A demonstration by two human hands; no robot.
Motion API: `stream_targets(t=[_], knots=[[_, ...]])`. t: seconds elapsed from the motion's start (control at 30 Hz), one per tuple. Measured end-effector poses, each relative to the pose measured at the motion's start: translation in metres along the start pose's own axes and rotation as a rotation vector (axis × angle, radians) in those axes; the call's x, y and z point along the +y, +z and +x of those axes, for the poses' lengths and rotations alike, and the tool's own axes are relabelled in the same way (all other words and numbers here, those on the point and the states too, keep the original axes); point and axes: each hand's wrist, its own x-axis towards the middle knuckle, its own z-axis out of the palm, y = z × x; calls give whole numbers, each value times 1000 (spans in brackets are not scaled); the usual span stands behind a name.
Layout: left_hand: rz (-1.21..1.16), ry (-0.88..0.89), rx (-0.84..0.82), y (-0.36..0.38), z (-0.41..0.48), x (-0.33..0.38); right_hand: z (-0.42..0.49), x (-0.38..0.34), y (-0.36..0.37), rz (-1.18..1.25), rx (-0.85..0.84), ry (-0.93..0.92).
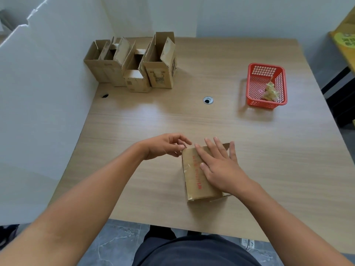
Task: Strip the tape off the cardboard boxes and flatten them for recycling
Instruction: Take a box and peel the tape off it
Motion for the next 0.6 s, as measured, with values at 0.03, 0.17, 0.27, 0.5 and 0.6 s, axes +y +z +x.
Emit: stream_targets(t=[0.03, 0.17, 0.27, 0.5, 0.6], knots=[[-15, 12, -5, 1, -3, -6, -2, -2, 2, 6, 2, -4], [-152, 30, 15, 6, -11, -32, -8, -6, 11, -34, 44, -5], [-179, 79, 48, 10, -10, -44, -9, -4, 15, -60, 81, -40], [-19, 181, 42, 21, -5, -47, -6, 3, 8, -96, 39, -119], [-39, 244, 116, 33, -10, -58, -6, 2, 8, -70, 43, -134]])
